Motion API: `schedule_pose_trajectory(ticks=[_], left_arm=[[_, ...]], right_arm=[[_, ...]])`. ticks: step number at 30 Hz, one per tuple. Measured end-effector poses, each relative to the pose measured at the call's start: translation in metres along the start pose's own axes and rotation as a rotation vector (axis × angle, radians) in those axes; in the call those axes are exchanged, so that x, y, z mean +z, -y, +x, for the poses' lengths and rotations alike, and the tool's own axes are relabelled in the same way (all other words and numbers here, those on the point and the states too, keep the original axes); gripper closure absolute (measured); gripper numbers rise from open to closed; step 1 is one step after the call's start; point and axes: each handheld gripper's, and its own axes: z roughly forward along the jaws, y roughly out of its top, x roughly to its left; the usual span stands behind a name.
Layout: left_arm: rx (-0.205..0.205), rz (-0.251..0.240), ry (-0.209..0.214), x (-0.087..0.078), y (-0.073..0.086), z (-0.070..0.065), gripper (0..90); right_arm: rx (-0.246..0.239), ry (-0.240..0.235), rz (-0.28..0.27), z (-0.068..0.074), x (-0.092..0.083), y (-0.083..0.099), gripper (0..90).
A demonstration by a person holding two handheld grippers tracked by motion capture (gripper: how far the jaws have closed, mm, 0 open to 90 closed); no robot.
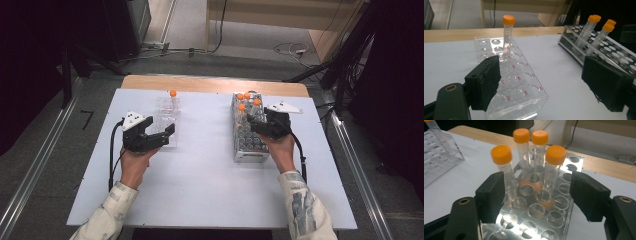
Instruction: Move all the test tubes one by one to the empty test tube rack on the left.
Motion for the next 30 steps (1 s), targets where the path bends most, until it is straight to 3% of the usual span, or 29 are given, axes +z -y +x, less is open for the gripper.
schedule_pose_trajectory(ticks=[6, 11, 30], left_arm=[[0.005, 0.009, 0.001, 0.001, 0.001, 0.001, 15.9], [0.003, 0.013, 0.002, 0.000, 0.001, 0.002, 16.0], [0.003, 0.028, 0.012, 0.004, 0.003, -0.002, 16.2]], right_arm=[[-0.027, -0.005, 0.018, -0.017, 0.022, 0.000, 34.0], [-0.032, -0.021, 0.007, -0.022, 0.028, 0.002, 41.4], [-0.073, -0.041, 0.018, -0.022, 0.043, -0.002, 64.3]])
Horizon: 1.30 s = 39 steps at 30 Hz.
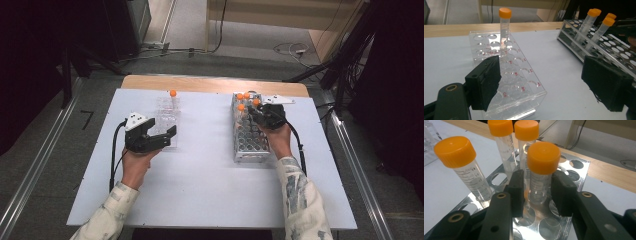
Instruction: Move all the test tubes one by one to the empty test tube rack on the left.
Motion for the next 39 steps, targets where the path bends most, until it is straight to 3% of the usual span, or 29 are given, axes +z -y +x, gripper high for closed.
schedule_pose_trajectory(ticks=[8, 14, 25, 39], left_arm=[[0.002, -0.005, 0.003, -0.001, -0.001, 0.000, 16.4], [0.000, -0.003, 0.004, -0.001, 0.000, 0.000, 16.4], [0.005, 0.000, 0.006, -0.001, 0.000, -0.002, 16.4], [0.011, -0.005, 0.011, -0.004, -0.002, -0.003, 16.4]], right_arm=[[0.012, -0.002, 0.012, -0.002, 0.002, 0.000, 71.1], [0.024, 0.002, -0.019, -0.002, -0.003, -0.004, 71.3], [0.008, 0.029, -0.081, 0.003, -0.025, -0.022, 71.4], [0.016, 0.002, -0.115, 0.012, -0.057, -0.031, 71.5]])
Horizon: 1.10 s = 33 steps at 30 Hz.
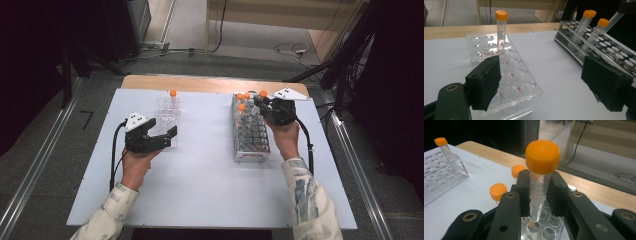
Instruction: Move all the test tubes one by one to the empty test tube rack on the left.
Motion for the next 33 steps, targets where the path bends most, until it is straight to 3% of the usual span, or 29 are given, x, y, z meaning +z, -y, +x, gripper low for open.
schedule_pose_trajectory(ticks=[8, 16, 22, 33], left_arm=[[0.000, 0.001, 0.004, 0.001, 0.000, -0.001, 16.4], [0.007, 0.002, 0.007, 0.001, 0.000, -0.004, 16.4], [0.007, 0.003, 0.010, 0.001, 0.000, -0.005, 16.5], [0.013, -0.005, 0.015, 0.000, 0.000, -0.006, 17.3]], right_arm=[[-0.028, -0.054, -0.031, 0.020, -0.027, -0.001, 71.5], [-0.052, -0.135, -0.041, 0.045, -0.038, -0.001, 71.5], [-0.064, -0.183, -0.043, 0.063, -0.034, 0.001, 71.5], [-0.075, -0.242, -0.007, 0.098, -0.008, 0.014, 71.5]])
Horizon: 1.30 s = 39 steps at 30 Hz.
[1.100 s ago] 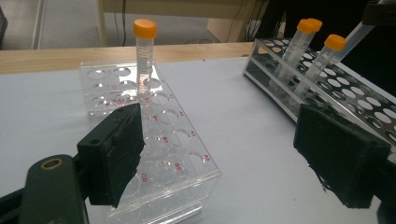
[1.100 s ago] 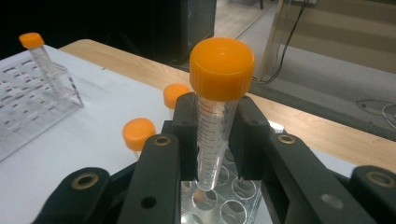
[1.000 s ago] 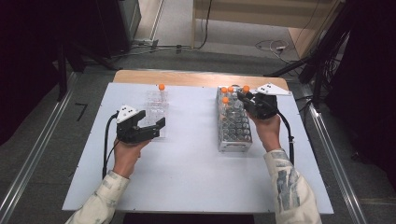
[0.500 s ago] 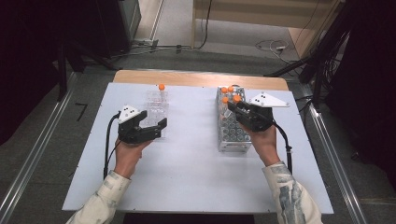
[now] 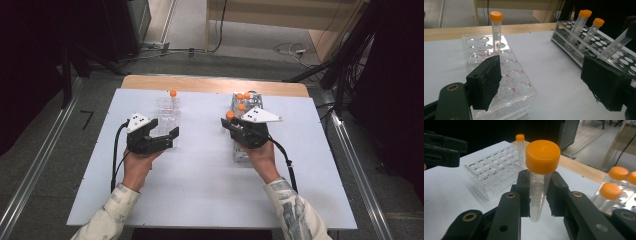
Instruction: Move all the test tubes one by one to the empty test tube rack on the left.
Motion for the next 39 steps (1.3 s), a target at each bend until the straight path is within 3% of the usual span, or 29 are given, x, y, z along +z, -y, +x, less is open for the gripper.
schedule_pose_trajectory(ticks=[6, 19, 31, 39], left_arm=[[0.009, -0.001, 0.022, -0.001, 0.000, -0.006, 17.5], [0.052, -0.030, 0.152, 0.007, -0.002, -0.047, 24.7], [0.152, -0.014, 0.152, 0.019, 0.005, -0.063, 41.9], [0.166, 0.008, 0.173, 0.022, 0.009, -0.063, 57.1]], right_arm=[[-0.011, -0.033, 0.034, 0.015, 0.018, 0.008, 71.5], [-0.063, -0.087, 0.091, 0.043, 0.043, 0.023, 71.5], [-0.080, -0.137, 0.102, 0.058, 0.047, 0.027, 71.5], [-0.084, -0.153, 0.111, 0.061, 0.048, 0.028, 71.4]])
